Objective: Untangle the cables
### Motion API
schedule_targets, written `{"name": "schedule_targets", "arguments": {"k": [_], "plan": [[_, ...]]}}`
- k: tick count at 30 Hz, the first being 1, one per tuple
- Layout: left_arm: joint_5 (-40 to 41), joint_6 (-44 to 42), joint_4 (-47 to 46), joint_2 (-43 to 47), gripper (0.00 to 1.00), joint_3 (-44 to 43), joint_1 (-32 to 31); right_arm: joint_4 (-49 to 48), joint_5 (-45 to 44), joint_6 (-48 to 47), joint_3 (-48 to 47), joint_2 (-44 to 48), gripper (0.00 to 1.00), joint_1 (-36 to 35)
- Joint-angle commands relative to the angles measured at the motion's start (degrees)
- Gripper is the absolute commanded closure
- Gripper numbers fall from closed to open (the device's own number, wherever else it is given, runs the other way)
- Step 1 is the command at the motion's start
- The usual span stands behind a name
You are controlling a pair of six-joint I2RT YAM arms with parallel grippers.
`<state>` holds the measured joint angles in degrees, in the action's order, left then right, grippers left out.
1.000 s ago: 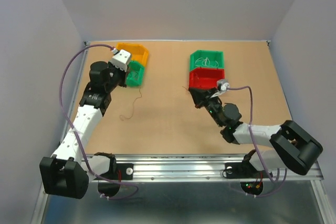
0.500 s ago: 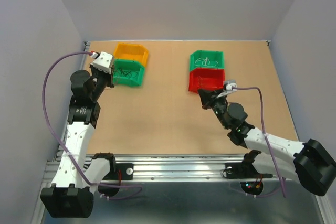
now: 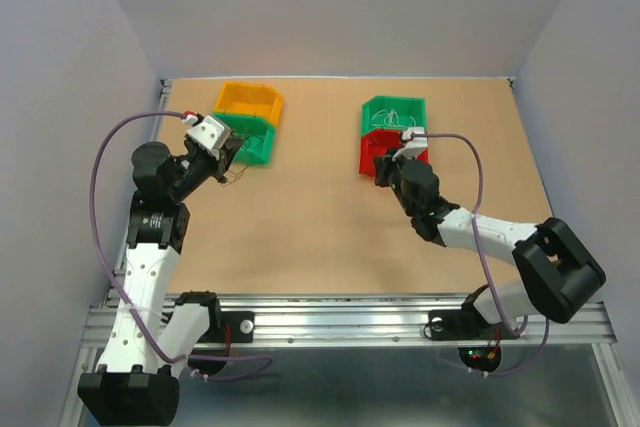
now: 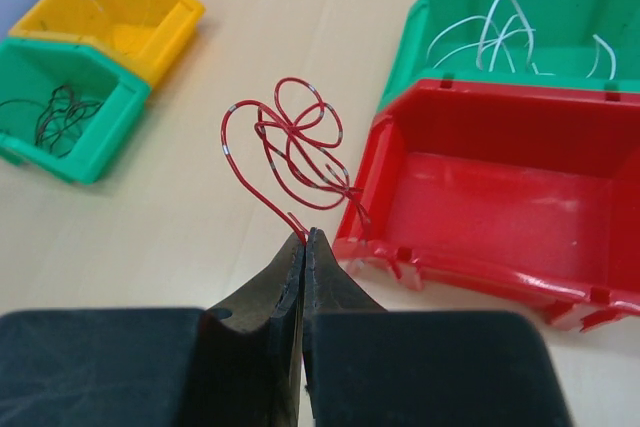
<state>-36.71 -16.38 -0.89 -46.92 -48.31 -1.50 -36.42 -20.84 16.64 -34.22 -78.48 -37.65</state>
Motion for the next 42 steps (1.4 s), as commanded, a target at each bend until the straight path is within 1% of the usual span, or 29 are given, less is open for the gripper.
{"name": "schedule_targets", "arguments": {"k": [1, 2, 7, 10, 12, 16, 21, 24, 25, 27, 30, 31, 33, 34, 37, 38, 39, 40, 42], "plan": [[-5.4, -0.8, -1.6, 1.4, 1.0, 0.6, -0.1, -1.3, 0.6, 0.8, -4.9, -2.6, 0.99, 4.2], [-5.6, -0.8, -1.6, 1.5, 1.0, 0.6, -0.1, -1.4, 1.3, 0.9, -5.2, -2.6, 0.99, 4.2], [-6.1, -0.8, -1.5, 1.6, 1.0, 0.6, -0.1, -1.9, 4.7, 2.3, -6.7, -4.9, 1.0, 9.3], [-6.4, -0.9, -1.4, 1.5, 1.0, 0.6, -0.1, -3.2, 4.7, 2.9, -6.7, -5.5, 1.0, 10.9], [-6.4, -1.0, -1.4, 1.5, 1.0, 0.7, -0.1, -3.9, 3.4, 3.9, -6.3, -5.4, 0.99, 11.7], [-6.4, -1.2, -1.3, 1.7, 1.0, 0.9, -0.1, -5.8, -1.7, 6.3, -4.1, -4.8, 0.99, 13.0], [-6.4, -1.2, -1.3, 1.0, 1.0, 0.9, -0.1, -5.9, -3.5, 7.7, -3.0, -5.6, 0.99, 13.8], [-6.3, -1.3, -1.1, 0.7, 1.0, 0.9, -0.1, -6.5, -3.6, 8.2, -2.3, -6.3, 0.92, 13.9], [-6.4, -1.3, -1.1, 0.7, 1.0, 0.9, -0.1, -7.2, -4.1, 8.2, -2.0, -6.3, 0.85, 13.8], [-6.7, -1.3, -1.0, 0.9, 1.0, 0.9, -0.1, -7.8, -4.6, 8.2, -1.3, -5.9, 0.8, 13.8], [-7.3, -1.3, -1.0, 1.0, 1.0, 0.9, -0.1, -8.2, -5.6, 8.2, 0.2, -4.3, 0.63, 13.8], [-7.5, -1.3, -1.0, 1.1, 1.0, 0.9, -0.1, -8.3, -5.4, 8.1, 0.8, -3.9, 0.54, 13.8], [-8.2, -1.3, -1.0, 1.0, 1.0, 0.7, -0.1, -8.4, -4.9, 8.1, 1.5, -2.9, 0.47, 13.8], [-8.6, -1.0, -0.9, 0.9, 1.0, 0.6, -0.1, -8.5, -4.7, 7.9, 1.7, -1.9, 0.38, 13.8], [-9.9, -0.5, -0.7, 0.0, 1.0, -0.4, -0.2, -9.6, 2.5, 4.7, 2.4, -0.6, 0.37, 13.8], [-10.4, -0.1, -0.7, -0.2, 1.0, -0.6, -0.3, -11.3, 11.2, 3.5, 2.6, -0.4, 0.37, 13.8], [-11.1, 0.2, -0.7, -0.8, 1.0, -1.4, -0.7, -12.3, 16.5, 0.9, 2.3, -0.6, 0.37, 13.6], [-11.4, 0.5, -0.7, -1.1, 1.0, -1.9, -1.1, -14.4, 27.8, -0.4, 2.1, -1.1, 0.35, 13.5], [-12.3, 1.1, -0.7, -2.0, 1.0, -3.2, -2.6, -17.9, 35.8, -4.0, 1.8, -3.4, 0.3, 11.2]]}}
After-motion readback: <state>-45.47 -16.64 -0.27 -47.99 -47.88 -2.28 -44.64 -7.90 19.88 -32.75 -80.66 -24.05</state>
